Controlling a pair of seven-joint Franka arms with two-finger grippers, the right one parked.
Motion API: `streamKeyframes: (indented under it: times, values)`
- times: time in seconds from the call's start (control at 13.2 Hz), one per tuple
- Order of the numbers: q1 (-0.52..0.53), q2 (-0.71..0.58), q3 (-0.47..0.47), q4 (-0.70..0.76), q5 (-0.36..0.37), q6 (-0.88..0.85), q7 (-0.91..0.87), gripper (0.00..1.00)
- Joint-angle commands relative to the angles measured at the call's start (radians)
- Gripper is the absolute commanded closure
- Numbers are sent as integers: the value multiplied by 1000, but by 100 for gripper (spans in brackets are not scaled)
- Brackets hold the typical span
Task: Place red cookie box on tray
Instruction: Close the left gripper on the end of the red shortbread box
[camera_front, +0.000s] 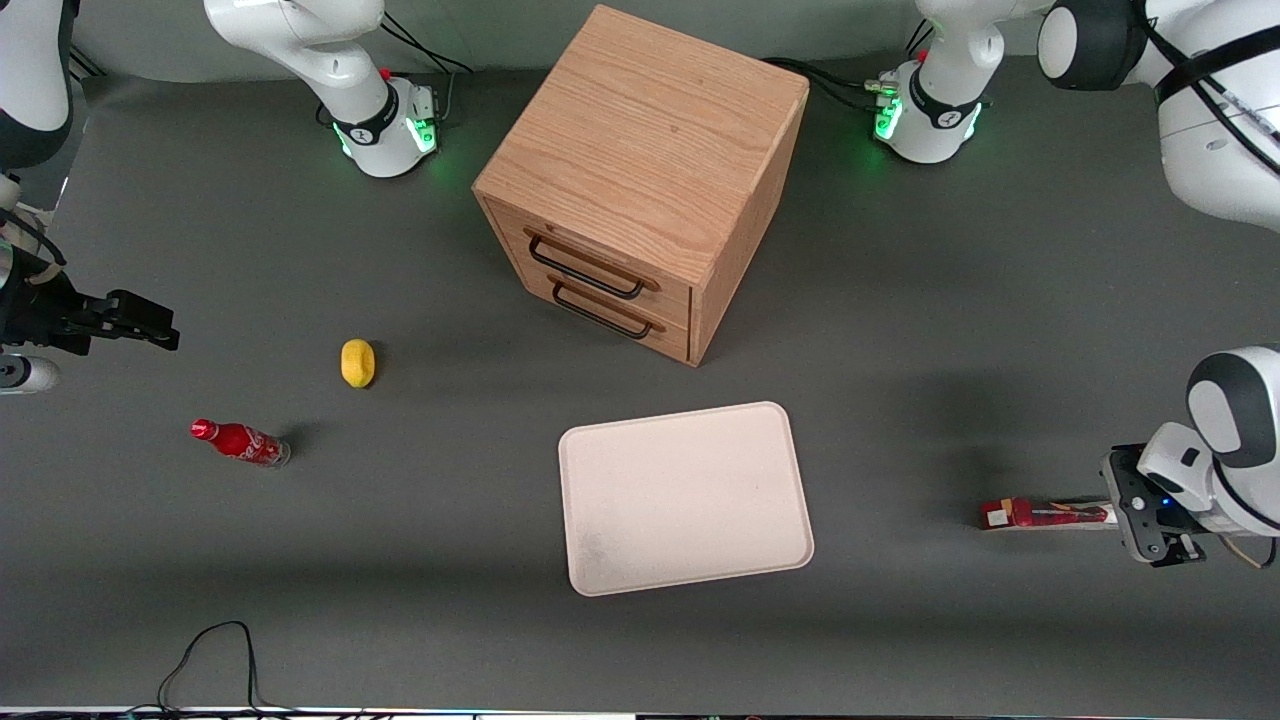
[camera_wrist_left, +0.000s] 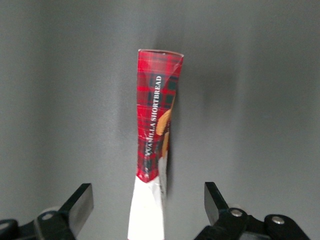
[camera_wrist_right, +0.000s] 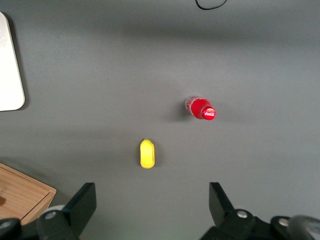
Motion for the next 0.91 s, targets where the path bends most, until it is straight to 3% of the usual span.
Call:
streamKeyframes:
  times: [0.0, 0.45, 0.83]
  values:
    - [-2, 32, 8, -2, -35, 57, 54, 1]
    - [0, 69, -15, -44, -41, 165, 49, 2]
    - [11, 74, -15, -64, -66, 190, 54, 10]
